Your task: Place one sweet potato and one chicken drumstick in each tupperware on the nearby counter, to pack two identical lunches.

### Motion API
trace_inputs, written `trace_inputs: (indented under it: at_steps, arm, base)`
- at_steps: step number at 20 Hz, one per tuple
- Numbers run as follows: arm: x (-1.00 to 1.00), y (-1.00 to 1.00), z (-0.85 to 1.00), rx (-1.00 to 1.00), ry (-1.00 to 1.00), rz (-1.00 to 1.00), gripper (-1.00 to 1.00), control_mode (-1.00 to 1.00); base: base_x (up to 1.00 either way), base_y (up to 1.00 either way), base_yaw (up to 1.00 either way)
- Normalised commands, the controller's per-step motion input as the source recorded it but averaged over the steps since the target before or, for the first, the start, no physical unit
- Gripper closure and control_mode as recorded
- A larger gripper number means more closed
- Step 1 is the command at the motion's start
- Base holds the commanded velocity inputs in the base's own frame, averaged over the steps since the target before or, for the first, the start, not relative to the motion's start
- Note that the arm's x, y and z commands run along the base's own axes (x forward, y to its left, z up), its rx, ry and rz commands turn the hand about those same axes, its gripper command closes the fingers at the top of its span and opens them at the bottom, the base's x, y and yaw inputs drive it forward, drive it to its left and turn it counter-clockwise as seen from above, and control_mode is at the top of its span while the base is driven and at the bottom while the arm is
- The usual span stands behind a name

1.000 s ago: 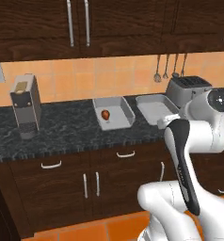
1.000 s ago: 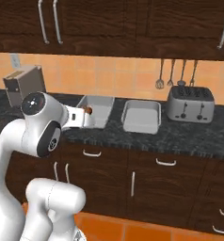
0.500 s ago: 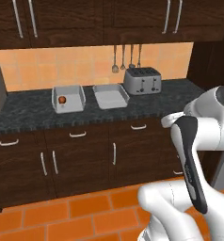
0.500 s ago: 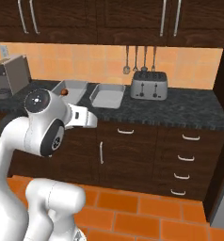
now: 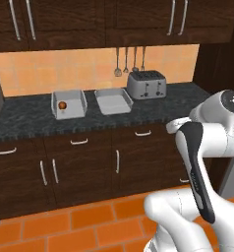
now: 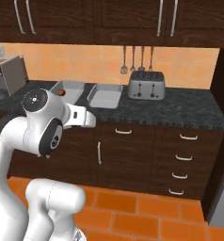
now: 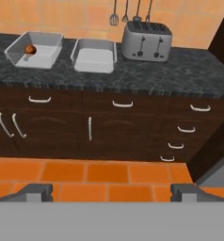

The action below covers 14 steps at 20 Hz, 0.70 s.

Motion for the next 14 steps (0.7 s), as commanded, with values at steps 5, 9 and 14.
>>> trace_inputs:
  at_steps: [5, 9, 14]
  arm:
    - [0.0, 0.0, 0.0, 0.0, 0.0, 0.0, -1.0, 1.0]
    - [0.0, 0.0, 0.0, 0.0, 0.0, 0.0, -1.0, 1.0]
    - [0.0, 0.0, 0.0, 0.0, 0.0, 0.0, -1.0, 1.0]
  base:
    - [0.92, -0.29, 0.0]
    - [0.8, -0.09, 0.0]
    - [-0.29, -1.0, 0.0]
